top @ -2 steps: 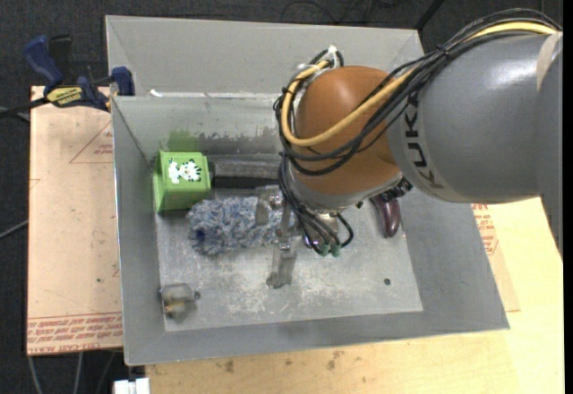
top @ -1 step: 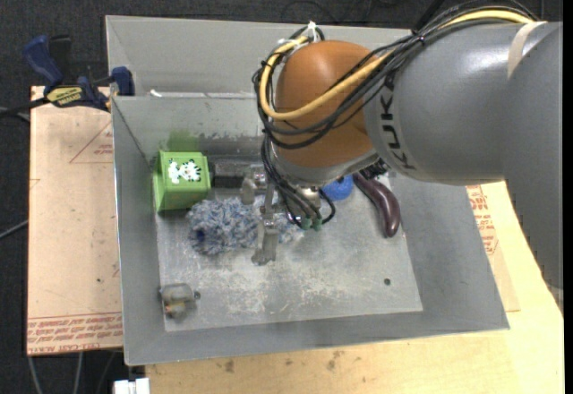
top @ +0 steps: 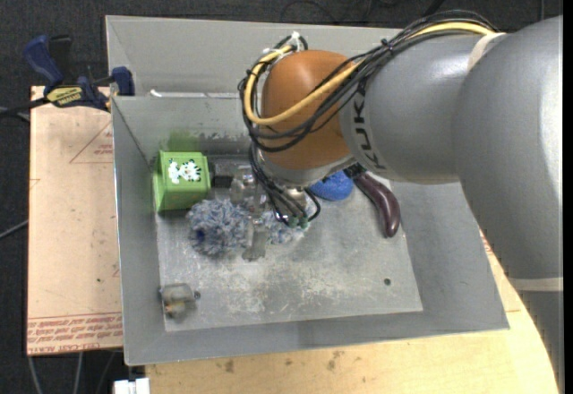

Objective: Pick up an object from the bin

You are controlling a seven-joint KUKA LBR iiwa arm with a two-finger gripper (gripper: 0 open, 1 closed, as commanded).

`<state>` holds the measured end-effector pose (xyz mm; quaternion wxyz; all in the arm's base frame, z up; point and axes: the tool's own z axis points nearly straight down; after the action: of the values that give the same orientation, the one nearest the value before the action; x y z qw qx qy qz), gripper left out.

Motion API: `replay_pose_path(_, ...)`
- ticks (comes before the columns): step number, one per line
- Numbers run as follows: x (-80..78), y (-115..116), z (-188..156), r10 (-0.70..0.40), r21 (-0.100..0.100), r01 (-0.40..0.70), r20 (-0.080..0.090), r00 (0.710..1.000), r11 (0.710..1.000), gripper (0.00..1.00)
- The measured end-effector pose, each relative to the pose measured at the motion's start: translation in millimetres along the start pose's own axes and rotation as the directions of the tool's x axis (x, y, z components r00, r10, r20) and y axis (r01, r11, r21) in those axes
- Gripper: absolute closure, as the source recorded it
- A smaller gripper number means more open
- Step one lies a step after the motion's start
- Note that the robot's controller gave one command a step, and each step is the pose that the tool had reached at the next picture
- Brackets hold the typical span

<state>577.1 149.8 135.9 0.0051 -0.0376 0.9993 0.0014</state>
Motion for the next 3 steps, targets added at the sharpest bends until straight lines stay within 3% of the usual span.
replay_pose_path(1,-6.4,7.0,34.1,0.046,0.002,-0.046,-0.010,0.999,0.999,0.00)
replay_pose_path(2,-16.9,26.2,57.3,0.010,0.001,-0.010,-0.008,1.000,1.000,1.00)
replay_pose_path(3,-16.9,25.9,57.3,0.010,0.001,-0.010,-0.008,1.000,1.000,1.00)
